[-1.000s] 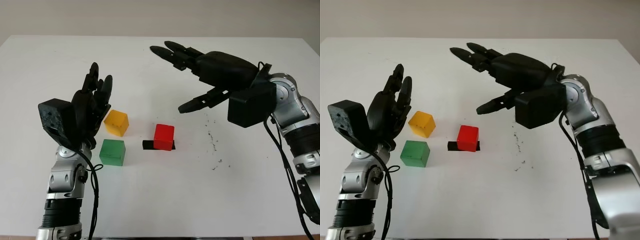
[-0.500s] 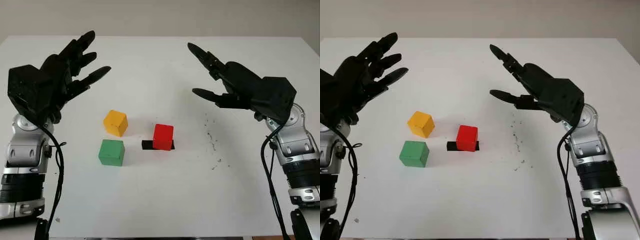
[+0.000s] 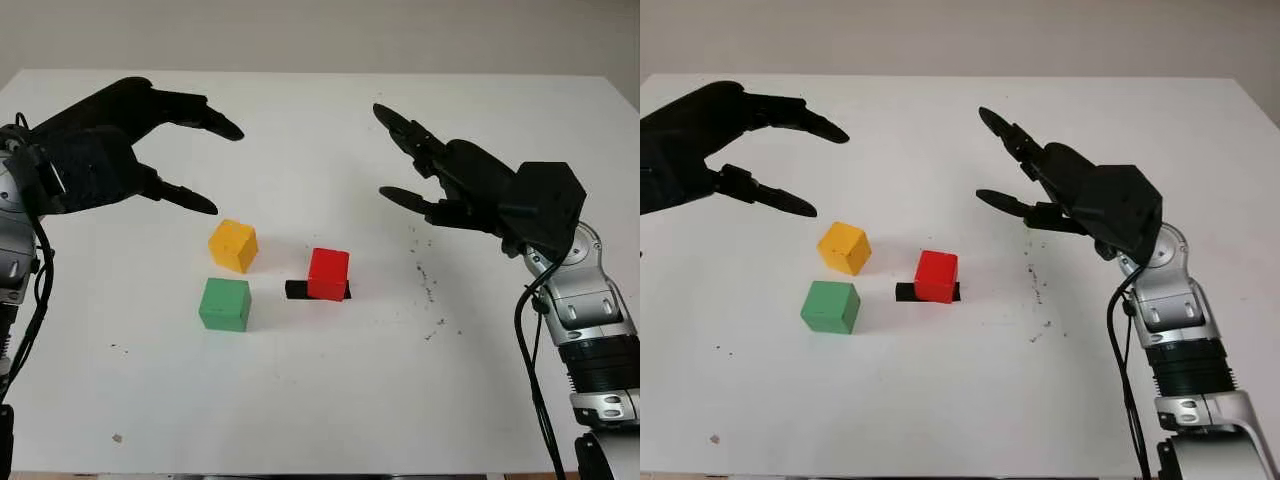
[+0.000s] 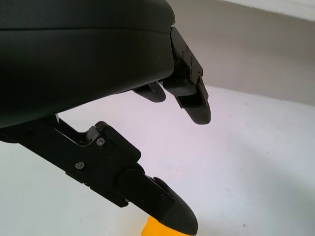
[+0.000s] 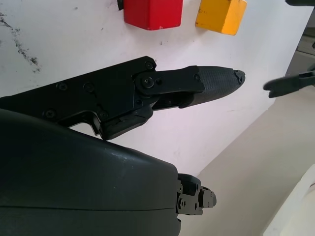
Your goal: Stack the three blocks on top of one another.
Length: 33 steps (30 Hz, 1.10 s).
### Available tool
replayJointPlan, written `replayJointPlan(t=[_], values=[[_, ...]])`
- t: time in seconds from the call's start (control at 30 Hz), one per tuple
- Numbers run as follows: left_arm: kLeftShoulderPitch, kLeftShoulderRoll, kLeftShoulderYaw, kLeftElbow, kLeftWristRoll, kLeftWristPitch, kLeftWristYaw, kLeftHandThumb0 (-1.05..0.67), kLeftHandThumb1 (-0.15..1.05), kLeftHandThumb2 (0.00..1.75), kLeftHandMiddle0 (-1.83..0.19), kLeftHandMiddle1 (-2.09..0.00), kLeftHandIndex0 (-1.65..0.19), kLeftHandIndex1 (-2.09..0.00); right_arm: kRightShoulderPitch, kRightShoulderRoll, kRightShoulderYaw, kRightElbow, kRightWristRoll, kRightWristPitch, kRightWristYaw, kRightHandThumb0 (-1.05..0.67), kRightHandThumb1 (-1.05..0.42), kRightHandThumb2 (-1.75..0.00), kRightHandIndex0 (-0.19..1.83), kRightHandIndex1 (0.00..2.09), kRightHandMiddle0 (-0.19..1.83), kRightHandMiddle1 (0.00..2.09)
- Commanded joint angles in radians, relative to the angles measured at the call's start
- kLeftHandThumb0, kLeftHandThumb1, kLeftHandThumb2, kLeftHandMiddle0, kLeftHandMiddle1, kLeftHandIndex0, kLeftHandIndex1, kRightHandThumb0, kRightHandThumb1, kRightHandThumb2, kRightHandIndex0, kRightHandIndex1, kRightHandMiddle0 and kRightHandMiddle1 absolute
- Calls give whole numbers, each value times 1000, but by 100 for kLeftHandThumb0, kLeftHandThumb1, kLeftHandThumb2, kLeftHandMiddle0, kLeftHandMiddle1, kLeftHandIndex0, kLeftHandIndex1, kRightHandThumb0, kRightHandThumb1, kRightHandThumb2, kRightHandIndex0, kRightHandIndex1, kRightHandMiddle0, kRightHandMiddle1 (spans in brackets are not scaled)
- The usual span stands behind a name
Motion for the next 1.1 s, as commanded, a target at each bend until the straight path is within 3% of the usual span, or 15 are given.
replayJointPlan(t=[0.0,0.33,0.63,1.07], values=[[-19,16,-21,-17,34,10,-9,-69,74,6,-14,-26,-43,-34,5,7,-14,-20,4,-4,-11,-75,-105,-28,-12,5,0,7],[12,-15,-54,-19,89,14,1,-65,81,6,-14,-8,-39,-26,2,2,-12,-18,-14,-15,-22,-76,-105,-27,-14,5,0,6],[46,-44,-73,-24,122,8,30,-62,82,6,-15,-7,-41,-31,0,-1,-10,-18,-36,-31,-28,-77,-105,-26,-13,6,2,7],[66,-25,-77,-50,127,15,-19,-63,83,6,-16,-6,-38,-36,1,3,-17,-9,-32,-41,-31,-77,-105,-26,-14,5,3,6]])
